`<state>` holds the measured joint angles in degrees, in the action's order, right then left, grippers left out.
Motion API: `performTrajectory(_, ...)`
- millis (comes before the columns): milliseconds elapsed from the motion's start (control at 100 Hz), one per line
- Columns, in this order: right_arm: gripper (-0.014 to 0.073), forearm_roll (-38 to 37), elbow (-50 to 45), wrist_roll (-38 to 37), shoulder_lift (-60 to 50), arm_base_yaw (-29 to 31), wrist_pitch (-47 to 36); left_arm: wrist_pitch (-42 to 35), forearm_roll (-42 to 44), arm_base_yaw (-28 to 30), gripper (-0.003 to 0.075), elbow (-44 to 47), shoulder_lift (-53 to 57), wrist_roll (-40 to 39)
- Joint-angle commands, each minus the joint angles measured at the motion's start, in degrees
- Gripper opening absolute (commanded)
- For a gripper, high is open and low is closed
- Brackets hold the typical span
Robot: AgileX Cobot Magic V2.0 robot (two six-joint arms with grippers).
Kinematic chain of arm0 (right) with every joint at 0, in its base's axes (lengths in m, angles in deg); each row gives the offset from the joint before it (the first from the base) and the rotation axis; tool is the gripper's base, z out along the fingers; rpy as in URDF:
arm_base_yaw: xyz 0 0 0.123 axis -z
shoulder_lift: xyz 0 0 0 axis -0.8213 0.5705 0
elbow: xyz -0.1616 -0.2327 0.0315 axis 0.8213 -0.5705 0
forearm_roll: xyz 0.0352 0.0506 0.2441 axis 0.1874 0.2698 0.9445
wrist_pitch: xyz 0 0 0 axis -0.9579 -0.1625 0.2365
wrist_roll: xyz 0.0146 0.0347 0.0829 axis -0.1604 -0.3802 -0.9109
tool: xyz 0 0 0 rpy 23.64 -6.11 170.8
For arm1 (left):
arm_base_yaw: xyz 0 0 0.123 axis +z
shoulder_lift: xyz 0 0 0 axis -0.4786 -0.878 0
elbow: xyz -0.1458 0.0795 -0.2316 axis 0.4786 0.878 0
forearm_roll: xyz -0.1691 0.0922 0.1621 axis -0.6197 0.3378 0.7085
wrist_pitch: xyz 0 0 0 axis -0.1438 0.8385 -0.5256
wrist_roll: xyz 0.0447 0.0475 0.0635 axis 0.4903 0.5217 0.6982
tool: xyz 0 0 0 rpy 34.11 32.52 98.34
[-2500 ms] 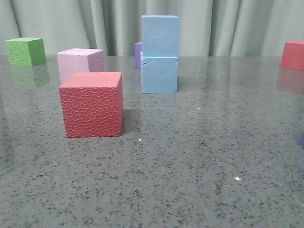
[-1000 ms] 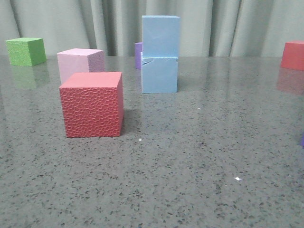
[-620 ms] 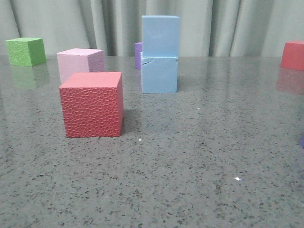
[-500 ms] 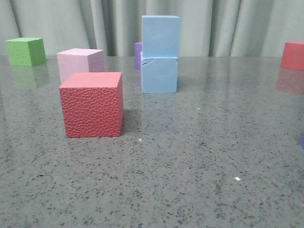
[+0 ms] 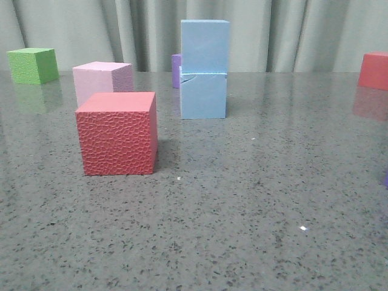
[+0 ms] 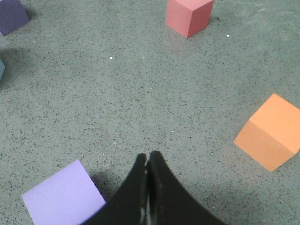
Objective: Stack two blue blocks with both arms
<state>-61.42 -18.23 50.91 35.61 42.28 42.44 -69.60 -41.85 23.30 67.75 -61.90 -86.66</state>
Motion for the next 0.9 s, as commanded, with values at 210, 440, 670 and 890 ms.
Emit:
performTrajectory(210,-0.0068,-1.57,1.29,0.38,0.07,0.44,-3.93,-4.47,-0.49,0.18,-0.0019,2.32,1.89,-0.63)
performTrajectory(440,-0.0068,-1.57,1.29,0.38,0.07,0.44,-3.93,-2.89,-0.52,0.18,-0.0019,2.32,1.89,-0.63)
performTrajectory(670,-0.0068,-1.57,1.29,0.38,0.07,0.44,-3.93,-2.89,-0.52,0.18,-0.0019,2.32,1.89,-0.63)
performTrajectory(890,-0.0068,-1.57,1.29,0.38,0.07,0.44,-3.93,-2.89,-0.52,0.18,-0.0019,2.32,1.89,-0.63)
